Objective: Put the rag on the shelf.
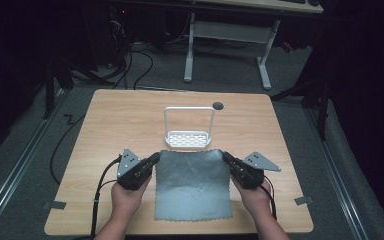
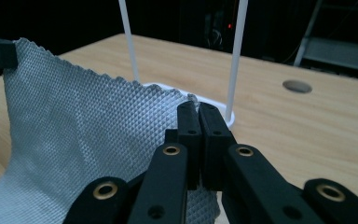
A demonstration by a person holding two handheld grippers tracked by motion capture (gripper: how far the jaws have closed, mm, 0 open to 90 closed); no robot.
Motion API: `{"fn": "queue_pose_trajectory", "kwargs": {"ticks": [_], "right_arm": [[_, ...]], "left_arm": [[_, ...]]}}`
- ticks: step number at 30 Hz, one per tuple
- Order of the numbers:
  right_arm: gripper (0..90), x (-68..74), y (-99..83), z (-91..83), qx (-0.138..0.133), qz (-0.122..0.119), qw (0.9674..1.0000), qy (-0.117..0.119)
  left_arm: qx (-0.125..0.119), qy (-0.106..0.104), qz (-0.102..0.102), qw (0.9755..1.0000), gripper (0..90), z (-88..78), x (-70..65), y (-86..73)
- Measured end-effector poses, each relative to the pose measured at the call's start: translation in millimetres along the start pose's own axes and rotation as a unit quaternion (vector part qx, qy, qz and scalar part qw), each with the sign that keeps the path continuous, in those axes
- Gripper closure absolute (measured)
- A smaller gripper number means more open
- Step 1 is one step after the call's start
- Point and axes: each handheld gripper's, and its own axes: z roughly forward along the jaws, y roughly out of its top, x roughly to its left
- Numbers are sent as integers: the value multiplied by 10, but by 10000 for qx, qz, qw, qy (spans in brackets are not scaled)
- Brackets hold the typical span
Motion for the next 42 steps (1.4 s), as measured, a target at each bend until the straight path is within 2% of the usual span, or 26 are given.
{"fn": "queue_pose_trajectory", "kwargs": {"ticks": [7,16,22,29,31,34,38,42], "right_arm": [[890,52,161,-134,-432,-91,9990,12],[893,111,342,-305,-848,-176,9962,47],[894,169,440,-391,-1041,-229,9943,95],[893,175,541,-372,-1100,-289,9934,134],[893,162,588,-356,-1107,-225,9935,166],[893,114,677,-327,-1153,-124,9928,291],[893,83,810,-291,-1223,-238,9920,209],[894,35,920,-217,-1306,-245,9911,130]], "left_arm": [[-487,12,132,9987,899,-153,-73,157],[-814,-114,268,9963,899,-311,-177,343],[-923,-121,335,9951,899,-365,-204,408],[-926,-80,298,9952,900,-330,-116,512],[-966,-65,265,9950,900,-310,-80,558],[-1004,-15,322,9944,900,-283,-36,632],[-1083,69,321,9936,900,-242,47,731],[-1087,187,348,9933,900,-165,136,819]]}}
